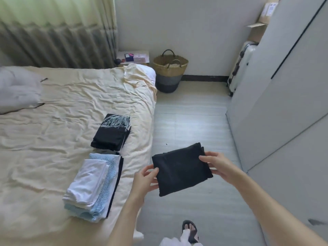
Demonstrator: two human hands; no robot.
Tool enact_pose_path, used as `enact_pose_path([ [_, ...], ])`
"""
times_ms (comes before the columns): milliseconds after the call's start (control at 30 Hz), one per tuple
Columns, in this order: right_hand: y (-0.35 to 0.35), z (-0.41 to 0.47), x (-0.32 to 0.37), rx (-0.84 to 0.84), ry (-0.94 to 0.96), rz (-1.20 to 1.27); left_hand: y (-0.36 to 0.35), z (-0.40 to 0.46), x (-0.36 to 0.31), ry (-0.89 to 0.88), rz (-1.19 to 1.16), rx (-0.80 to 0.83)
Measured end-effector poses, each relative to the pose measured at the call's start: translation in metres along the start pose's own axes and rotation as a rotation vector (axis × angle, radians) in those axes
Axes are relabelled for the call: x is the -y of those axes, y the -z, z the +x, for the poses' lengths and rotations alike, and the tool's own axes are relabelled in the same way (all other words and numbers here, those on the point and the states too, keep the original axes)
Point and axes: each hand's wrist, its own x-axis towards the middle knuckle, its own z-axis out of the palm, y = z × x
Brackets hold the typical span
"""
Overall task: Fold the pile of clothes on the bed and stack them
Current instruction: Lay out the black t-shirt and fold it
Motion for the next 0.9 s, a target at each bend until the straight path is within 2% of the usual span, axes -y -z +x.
enact_pose_path([
  [200,-0.047,0.084,0.071,0.189,0.032,-0.205,0.022,0.038,-0.014,0.01,-0.186,-0.271],
  [433,-0.156,0.191,0.133,0.368,0.057,-0.408,0.078,0.11,-0.016,0.086,-0.396,-0.49],
  [700,-0.284,0.317,0.189,0.423,0.071,-0.576,0.15,0.226,-0.049,0.175,-0.543,-0.632],
  [900,-0.349,0.393,0.202,0.467,0.101,-0.602,0.186,0.297,-0.051,0.213,-0.522,-0.74],
])
